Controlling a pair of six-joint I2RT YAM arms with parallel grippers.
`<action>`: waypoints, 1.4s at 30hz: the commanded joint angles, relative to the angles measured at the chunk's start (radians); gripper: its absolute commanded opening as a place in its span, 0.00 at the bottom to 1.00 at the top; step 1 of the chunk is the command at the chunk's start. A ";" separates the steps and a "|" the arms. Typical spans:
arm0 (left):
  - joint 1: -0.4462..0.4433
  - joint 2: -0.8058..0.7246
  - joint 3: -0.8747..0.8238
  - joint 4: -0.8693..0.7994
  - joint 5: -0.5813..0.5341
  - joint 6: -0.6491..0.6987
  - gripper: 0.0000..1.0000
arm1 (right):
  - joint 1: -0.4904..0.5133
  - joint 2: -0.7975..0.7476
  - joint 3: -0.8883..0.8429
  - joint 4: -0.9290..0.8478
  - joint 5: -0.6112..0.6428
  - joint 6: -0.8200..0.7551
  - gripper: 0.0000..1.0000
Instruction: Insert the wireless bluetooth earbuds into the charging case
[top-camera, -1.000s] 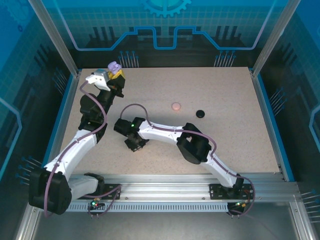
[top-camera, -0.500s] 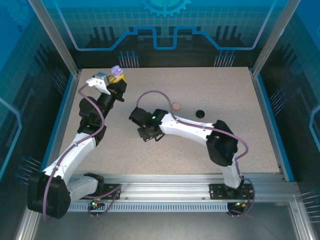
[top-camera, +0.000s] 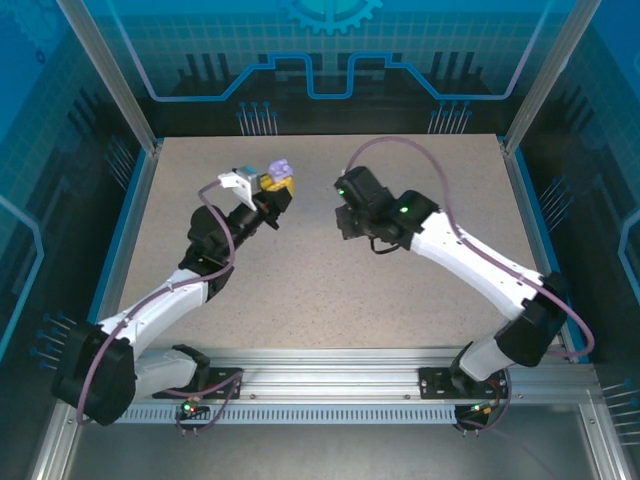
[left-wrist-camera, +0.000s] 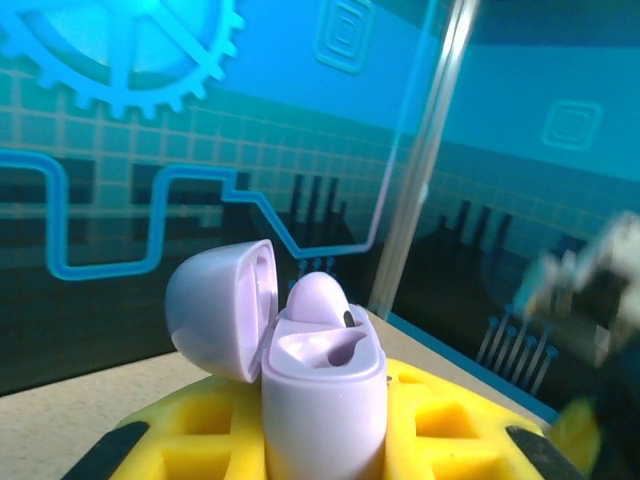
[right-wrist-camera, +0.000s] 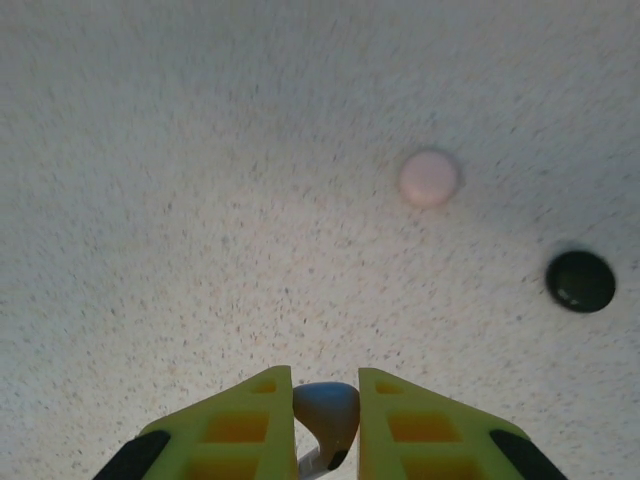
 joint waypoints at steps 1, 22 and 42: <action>-0.035 0.020 -0.022 0.094 0.060 0.042 0.00 | -0.009 -0.050 0.066 -0.003 0.017 -0.090 0.18; -0.180 0.007 -0.035 0.104 0.137 0.199 0.00 | 0.081 -0.161 0.184 0.177 -0.160 -0.373 0.18; -0.219 0.008 0.026 0.073 0.119 0.313 0.00 | 0.121 -0.185 0.112 0.230 -0.234 -0.479 0.17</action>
